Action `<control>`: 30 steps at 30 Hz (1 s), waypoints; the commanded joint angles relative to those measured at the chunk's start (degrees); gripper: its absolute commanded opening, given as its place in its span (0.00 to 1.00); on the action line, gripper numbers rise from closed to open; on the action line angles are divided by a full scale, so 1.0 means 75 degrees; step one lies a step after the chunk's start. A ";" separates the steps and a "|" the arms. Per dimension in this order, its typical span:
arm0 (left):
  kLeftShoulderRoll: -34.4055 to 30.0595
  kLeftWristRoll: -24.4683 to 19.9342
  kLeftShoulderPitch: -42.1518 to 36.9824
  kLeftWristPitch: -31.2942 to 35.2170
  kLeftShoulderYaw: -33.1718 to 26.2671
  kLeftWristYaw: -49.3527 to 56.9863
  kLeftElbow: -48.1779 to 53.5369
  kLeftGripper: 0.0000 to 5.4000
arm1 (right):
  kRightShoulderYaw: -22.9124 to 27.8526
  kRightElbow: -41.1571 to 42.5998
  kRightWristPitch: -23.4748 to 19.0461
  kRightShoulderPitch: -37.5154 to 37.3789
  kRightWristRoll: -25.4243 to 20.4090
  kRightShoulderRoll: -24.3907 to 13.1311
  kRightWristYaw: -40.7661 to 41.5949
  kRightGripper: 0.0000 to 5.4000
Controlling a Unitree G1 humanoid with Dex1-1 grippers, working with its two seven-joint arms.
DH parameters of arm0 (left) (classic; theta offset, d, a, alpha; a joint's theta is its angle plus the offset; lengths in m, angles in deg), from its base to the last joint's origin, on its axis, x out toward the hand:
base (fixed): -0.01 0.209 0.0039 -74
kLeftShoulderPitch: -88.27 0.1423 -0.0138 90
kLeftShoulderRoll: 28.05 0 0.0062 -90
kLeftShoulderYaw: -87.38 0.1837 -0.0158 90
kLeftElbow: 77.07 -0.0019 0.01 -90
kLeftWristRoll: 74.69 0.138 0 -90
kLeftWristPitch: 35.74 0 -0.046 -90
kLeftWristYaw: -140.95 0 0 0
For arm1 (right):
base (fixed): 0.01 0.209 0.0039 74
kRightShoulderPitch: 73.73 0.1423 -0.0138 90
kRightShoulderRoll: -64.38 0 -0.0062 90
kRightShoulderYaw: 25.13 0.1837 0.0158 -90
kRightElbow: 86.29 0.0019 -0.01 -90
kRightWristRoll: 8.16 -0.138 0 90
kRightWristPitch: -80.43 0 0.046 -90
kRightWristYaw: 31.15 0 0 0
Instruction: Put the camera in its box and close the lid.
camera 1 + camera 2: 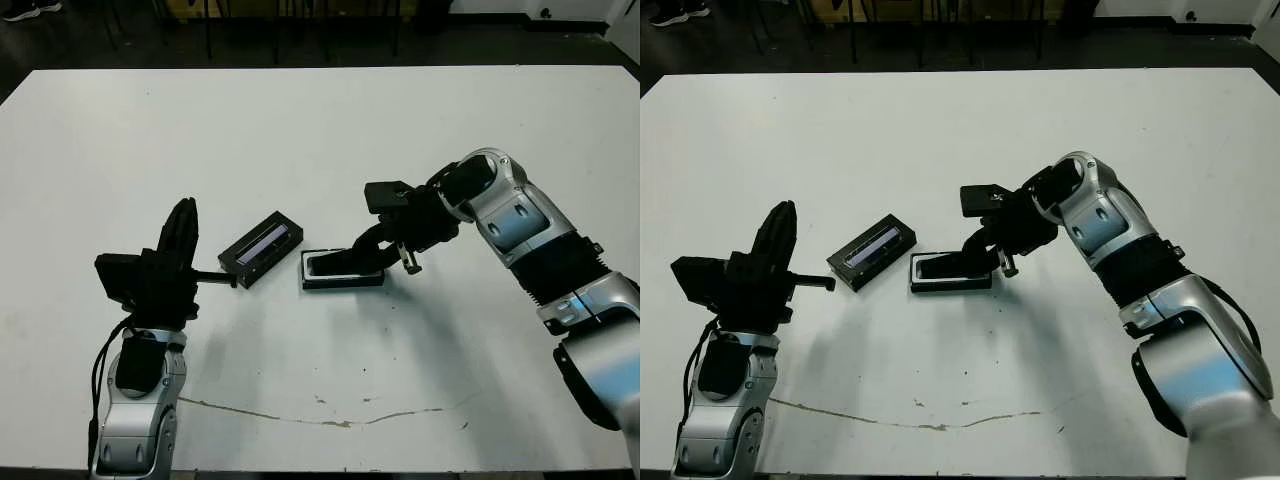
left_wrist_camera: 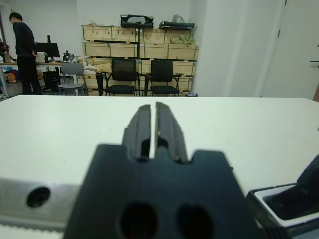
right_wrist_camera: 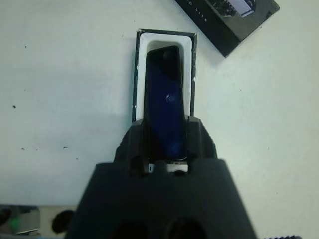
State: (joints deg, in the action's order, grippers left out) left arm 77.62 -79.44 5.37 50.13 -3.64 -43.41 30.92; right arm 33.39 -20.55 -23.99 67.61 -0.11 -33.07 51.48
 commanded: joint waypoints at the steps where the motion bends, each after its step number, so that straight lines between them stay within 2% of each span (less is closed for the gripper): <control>1: -0.0040 0.0053 0.0090 0.0081 -0.0002 0.0043 -0.0071 0.00 | -0.0220 0.0154 -0.0127 -0.0211 0.0142 0.0128 -0.0089 0.11; 7: -0.0022 0.0022 0.0095 0.0106 0.0016 0.0065 -0.0029 0.00 | -0.0361 0.0259 -0.0472 -0.0214 0.0242 0.0235 -0.0103 0.11; 17: -0.0020 0.0021 0.0090 0.0046 0.0009 0.0078 -0.0058 0.00 | -0.0429 0.0194 -0.0530 -0.0250 0.0204 0.0267 0.0036 0.11; 21: 0.0015 -0.0003 0.0102 0.0110 0.0023 0.0112 -0.0013 0.00 | -0.0497 0.0142 -0.0006 -0.0240 0.0171 0.0191 0.0231 0.11; 24: 0.0014 0.0045 0.0118 0.0129 0.0032 0.0143 0.0010 0.00 | -0.0450 0.0006 0.0045 -0.0055 0.0005 0.0132 0.0641 0.15; 27: 0.0004 -0.0004 0.0111 0.0070 0.0025 0.0110 -0.0036 0.00 | -0.0278 -0.0280 0.1245 0.0108 -0.0194 0.0060 0.0917 0.24; 30: -0.0023 0.0016 0.0116 0.0023 0.0026 0.0096 -0.0066 0.00 | -0.0127 -0.0566 0.1602 0.0274 -0.0308 0.0024 0.1106 0.34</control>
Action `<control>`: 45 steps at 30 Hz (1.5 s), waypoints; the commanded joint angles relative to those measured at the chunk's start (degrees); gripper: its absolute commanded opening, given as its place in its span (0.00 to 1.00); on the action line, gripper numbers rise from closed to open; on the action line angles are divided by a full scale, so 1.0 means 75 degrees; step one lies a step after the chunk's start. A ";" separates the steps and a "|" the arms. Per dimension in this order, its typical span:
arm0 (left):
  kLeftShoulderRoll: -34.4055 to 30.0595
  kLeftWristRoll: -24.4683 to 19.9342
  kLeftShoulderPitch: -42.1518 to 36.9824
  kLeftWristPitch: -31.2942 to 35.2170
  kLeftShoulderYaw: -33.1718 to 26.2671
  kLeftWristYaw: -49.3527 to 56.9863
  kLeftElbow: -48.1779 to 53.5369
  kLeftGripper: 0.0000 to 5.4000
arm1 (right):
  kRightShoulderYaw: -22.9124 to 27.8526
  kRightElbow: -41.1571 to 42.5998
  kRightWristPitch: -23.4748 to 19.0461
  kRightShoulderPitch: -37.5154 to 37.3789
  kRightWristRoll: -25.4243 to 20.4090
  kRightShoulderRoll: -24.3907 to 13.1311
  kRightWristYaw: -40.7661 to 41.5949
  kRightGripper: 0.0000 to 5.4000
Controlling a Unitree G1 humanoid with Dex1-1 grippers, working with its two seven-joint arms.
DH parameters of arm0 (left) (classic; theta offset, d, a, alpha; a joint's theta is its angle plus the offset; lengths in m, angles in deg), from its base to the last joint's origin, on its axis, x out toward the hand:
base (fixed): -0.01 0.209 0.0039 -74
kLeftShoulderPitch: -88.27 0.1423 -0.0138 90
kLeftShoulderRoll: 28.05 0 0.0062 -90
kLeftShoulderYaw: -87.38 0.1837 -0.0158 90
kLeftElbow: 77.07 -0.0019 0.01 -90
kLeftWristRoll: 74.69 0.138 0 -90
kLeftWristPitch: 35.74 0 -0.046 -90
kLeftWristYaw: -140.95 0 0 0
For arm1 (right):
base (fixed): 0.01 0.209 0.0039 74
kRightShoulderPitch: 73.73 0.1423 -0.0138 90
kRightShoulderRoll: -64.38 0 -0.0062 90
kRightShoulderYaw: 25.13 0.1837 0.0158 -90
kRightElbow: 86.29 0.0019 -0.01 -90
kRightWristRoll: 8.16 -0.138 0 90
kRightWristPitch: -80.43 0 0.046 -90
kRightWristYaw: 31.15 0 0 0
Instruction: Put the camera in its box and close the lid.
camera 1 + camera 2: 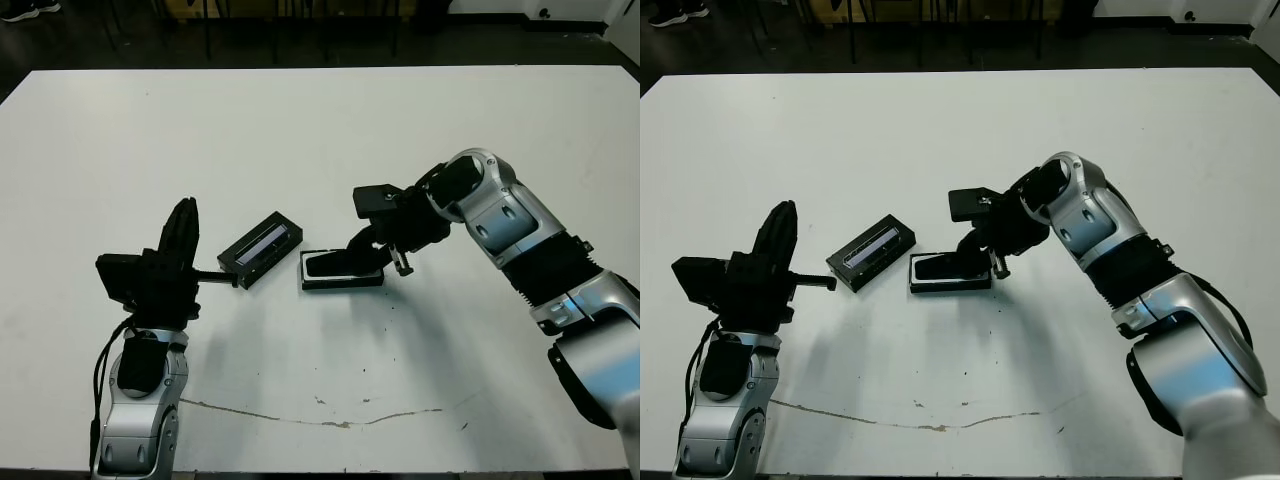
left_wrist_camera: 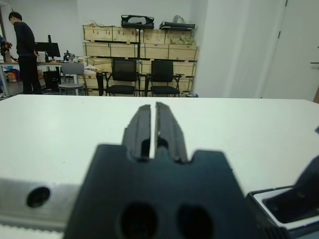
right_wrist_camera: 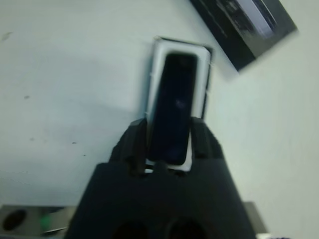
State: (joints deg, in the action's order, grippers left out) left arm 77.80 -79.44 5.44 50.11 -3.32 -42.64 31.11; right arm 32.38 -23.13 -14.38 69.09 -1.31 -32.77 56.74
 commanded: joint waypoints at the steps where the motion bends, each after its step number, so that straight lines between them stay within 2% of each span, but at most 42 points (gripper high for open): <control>1: -0.0052 0.0012 0.0105 0.0020 -0.0019 -0.0013 -0.0097 0.00 | 0.0053 -0.0274 0.0378 0.0108 -0.0179 -0.0036 0.0436 0.37; 6: -0.0046 0.0013 0.0111 0.0021 -0.0023 0.0001 -0.0110 0.00 | 0.0190 -0.0309 0.0236 0.0223 -0.0128 -0.0128 0.0378 0.53; 17: -0.0030 0.0055 0.0136 0.0042 0.0003 0.0034 -0.0101 0.00 | 0.0761 -0.0129 0.0584 -0.0021 -0.0254 -0.0292 -0.0152 0.89; 21: -0.0050 0.0094 0.0150 0.0050 0.0011 0.0046 -0.0078 0.00 | 0.0954 0.0019 0.0447 -0.0126 -0.0313 -0.0377 -0.0363 1.00; 24: -0.0023 0.0072 0.0155 0.0092 0.0019 0.0064 -0.0057 0.00 | 0.1247 0.0344 0.0125 -0.0292 -0.0484 -0.0494 -0.0572 1.00; 26: -0.0017 0.0068 0.0159 0.0105 0.0025 0.0072 -0.0048 0.00 | 0.1679 0.0783 -0.0483 -0.0584 -0.0785 -0.0521 -0.0971 1.00; 30: -0.0034 0.0046 0.0169 0.0089 0.0018 0.0055 -0.0043 0.00 | 0.2676 0.2522 -0.2020 -0.1631 -0.1194 -0.0418 -0.2646 1.00; 32: -0.0036 0.0035 0.0165 0.0073 0.0016 0.0043 -0.0058 0.00 | 0.3102 0.3474 -0.2453 -0.2280 -0.1307 -0.0229 -0.3652 0.96; 34: -0.0034 0.0021 0.0159 0.0068 0.0018 0.0033 -0.0075 0.00 | 0.3387 0.4315 -0.2566 -0.2922 -0.1369 -0.0015 -0.4545 0.91; 35: -0.0035 0.0031 0.0158 0.0053 0.0020 0.0034 -0.0084 0.00 | 0.3458 0.4702 -0.2490 -0.3237 -0.1342 0.0067 -0.4935 0.88; 37: -0.0048 0.0079 0.0162 0.0040 0.0026 0.0048 -0.0088 0.00 | 0.3403 0.5327 -0.1893 -0.3796 -0.1018 0.0072 -0.5606 0.81; 41: -0.0058 0.0064 0.0151 0.0013 0.0029 0.0022 -0.0116 0.00 | 0.2984 0.6264 -0.0217 -0.4761 0.0241 -0.0204 -0.6699 0.67; 45: -0.0064 0.0068 0.0144 0.0026 0.0044 0.0013 -0.0119 0.00 | 0.2556 0.6415 0.1288 -0.5279 0.1669 -0.0517 -0.7582 0.53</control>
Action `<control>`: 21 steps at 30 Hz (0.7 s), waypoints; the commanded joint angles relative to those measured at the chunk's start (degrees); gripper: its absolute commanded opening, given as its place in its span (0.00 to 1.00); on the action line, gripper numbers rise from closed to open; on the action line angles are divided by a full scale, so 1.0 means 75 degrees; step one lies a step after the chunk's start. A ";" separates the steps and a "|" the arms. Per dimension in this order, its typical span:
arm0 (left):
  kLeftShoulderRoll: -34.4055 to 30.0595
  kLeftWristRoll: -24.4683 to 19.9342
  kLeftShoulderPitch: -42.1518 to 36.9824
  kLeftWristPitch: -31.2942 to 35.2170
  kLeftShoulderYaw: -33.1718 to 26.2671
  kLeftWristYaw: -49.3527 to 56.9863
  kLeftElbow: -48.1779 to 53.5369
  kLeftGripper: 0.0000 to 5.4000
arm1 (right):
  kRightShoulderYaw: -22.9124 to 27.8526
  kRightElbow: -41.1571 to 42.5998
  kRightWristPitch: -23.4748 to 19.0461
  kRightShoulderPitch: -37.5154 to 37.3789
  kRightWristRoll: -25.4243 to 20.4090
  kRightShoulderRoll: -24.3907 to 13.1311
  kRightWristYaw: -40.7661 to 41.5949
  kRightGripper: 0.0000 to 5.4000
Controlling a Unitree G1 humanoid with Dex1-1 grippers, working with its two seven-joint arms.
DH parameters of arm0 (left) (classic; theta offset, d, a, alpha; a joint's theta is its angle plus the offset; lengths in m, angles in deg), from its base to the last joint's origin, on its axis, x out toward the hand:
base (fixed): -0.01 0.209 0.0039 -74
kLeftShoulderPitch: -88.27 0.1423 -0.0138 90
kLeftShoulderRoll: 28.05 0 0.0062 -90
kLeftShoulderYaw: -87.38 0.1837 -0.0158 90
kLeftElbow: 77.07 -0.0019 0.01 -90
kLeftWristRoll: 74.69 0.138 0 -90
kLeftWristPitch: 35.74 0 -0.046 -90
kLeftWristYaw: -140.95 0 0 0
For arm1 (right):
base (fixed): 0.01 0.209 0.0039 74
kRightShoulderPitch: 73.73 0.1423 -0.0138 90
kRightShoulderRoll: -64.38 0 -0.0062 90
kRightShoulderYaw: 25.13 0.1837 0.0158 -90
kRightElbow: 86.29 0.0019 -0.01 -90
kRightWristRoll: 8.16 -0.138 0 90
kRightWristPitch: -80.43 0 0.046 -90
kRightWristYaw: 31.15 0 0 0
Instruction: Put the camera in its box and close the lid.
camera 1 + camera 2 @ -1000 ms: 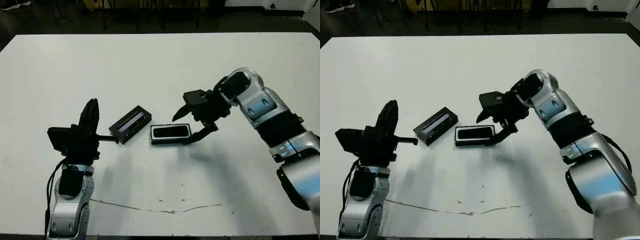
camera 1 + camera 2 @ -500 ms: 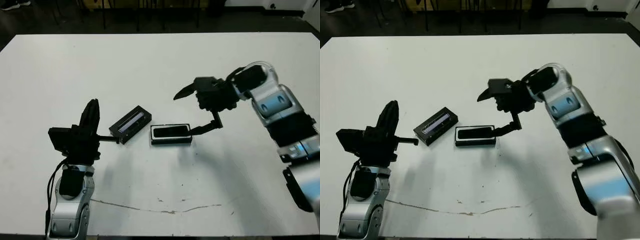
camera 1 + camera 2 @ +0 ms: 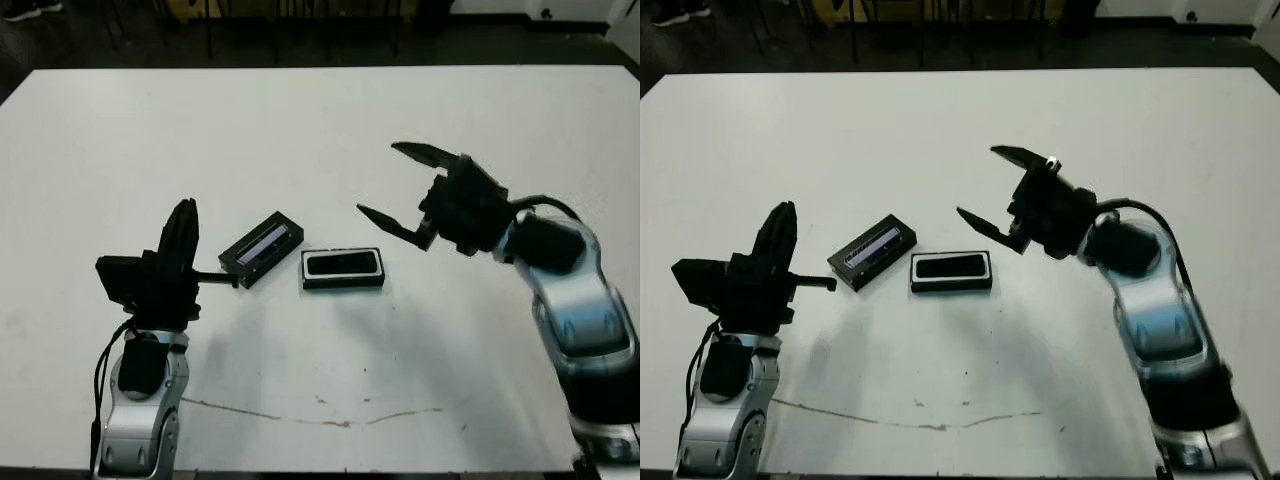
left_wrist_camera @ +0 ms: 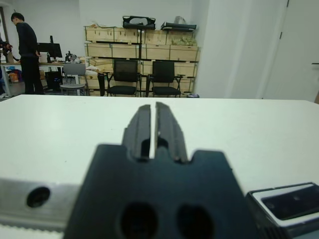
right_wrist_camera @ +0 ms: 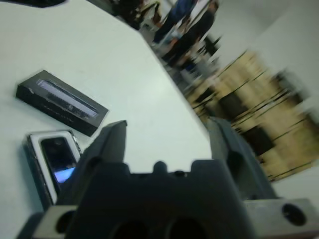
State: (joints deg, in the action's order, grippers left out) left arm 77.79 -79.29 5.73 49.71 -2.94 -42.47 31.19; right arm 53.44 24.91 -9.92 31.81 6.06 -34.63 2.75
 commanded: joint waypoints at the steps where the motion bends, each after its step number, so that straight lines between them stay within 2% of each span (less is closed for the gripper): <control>1: -0.0068 0.0074 0.0101 0.0078 -0.0002 -0.0001 -0.0129 0.00 | -0.0341 -0.0054 0.0957 -0.0343 0.1003 -0.0339 -0.0539 0.50; 6: -0.0056 0.0067 0.0079 0.0104 0.0001 0.0014 -0.0127 0.00 | -0.0631 -0.0612 0.2084 -0.0306 0.2254 -0.0525 -0.1367 0.33; 9: -0.0049 0.0033 0.0076 0.0163 -0.0002 0.0012 -0.0103 0.00 | -0.0875 -0.0858 0.2338 -0.0158 0.3091 -0.0603 -0.1604 0.23; 11: -0.0050 0.0040 0.0075 0.0183 0.0002 0.0017 -0.0095 0.00 | -0.1005 -0.1053 0.2440 -0.0098 0.3392 -0.0553 -0.1746 0.16; 16: -0.0059 0.0070 0.0072 0.0176 0.0010 0.0021 -0.0079 0.00 | -0.1224 -0.1238 0.1986 -0.0090 0.3542 -0.0276 -0.1518 0.00; 21: -0.0056 0.0085 0.0054 0.0121 0.0019 0.0014 -0.0117 0.00 | -0.1511 -0.1140 0.1385 -0.0058 0.3396 -0.0169 -0.0631 0.00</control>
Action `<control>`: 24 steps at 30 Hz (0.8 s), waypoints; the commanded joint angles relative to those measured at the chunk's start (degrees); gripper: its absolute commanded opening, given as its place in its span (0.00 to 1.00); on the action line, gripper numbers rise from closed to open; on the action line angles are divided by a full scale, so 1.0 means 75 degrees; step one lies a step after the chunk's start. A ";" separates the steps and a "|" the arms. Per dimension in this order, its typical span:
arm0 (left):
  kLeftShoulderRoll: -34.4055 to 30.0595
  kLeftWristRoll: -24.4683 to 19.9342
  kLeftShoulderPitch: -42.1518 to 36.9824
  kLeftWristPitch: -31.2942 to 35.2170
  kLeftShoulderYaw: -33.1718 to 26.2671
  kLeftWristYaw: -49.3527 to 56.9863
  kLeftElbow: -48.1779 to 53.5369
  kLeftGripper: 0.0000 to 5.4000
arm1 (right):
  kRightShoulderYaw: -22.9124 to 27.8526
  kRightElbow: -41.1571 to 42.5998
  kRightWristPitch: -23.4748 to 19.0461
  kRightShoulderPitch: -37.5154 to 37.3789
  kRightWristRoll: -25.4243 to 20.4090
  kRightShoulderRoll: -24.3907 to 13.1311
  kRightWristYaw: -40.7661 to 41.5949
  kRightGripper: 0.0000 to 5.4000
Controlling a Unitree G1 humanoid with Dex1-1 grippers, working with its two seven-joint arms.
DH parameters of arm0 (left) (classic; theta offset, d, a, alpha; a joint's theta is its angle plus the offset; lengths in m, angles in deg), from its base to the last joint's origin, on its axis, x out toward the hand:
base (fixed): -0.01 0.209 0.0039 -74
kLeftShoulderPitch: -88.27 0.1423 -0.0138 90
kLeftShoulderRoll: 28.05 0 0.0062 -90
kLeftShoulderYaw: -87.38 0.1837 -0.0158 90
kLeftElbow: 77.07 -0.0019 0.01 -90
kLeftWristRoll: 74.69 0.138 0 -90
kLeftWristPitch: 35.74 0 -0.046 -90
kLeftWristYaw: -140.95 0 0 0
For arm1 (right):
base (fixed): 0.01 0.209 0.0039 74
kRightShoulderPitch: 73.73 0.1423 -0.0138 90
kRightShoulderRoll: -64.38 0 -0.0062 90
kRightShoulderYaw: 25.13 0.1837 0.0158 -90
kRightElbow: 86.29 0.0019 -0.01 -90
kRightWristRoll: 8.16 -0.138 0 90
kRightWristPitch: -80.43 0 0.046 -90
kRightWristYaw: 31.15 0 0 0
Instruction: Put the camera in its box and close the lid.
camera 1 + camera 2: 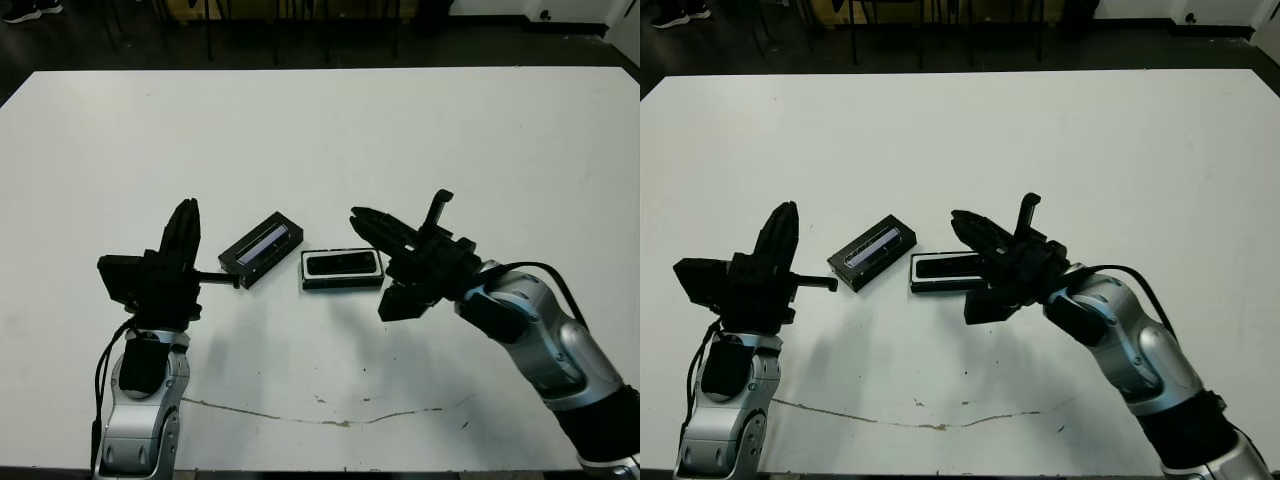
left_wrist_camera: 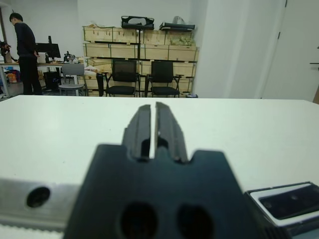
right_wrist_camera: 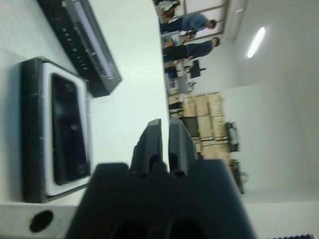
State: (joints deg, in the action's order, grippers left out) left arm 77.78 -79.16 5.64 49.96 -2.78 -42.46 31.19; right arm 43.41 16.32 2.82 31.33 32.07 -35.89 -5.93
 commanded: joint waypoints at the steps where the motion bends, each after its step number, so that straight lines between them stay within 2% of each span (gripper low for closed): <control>1: -0.0049 0.0053 0.0068 0.0107 0.0001 0.0010 -0.0108 0.00 | -0.0232 0.0037 -0.0382 0.0021 -0.0072 -0.0025 0.0704 0.00; 5: -0.0034 0.0055 0.0085 0.0130 0.0001 0.0031 -0.0088 0.00 | -0.0348 0.0089 -0.0588 -0.0112 -0.0016 -0.0033 0.0993 0.00; 9: -0.0042 0.0065 0.0105 0.0096 -0.0002 0.0029 -0.0085 0.00 | -0.0393 -0.0056 -0.0530 -0.0348 -0.0115 -0.0073 0.0913 0.00; 14: -0.0023 0.0067 0.0138 0.0089 0.0004 0.0046 -0.0060 0.00 | -0.0556 -0.0298 -0.0745 -0.0569 0.0108 -0.0155 0.1032 0.00; 24: -0.0003 0.0030 0.0170 0.0088 0.0006 0.0039 -0.0055 0.00 | -0.0487 -0.0328 -0.1088 -0.0800 0.0207 -0.0291 0.1112 0.00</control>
State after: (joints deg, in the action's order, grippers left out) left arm 77.80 -79.13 6.02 49.96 -2.73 -42.39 31.33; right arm 39.99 15.35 -3.85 27.01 32.78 -36.39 1.18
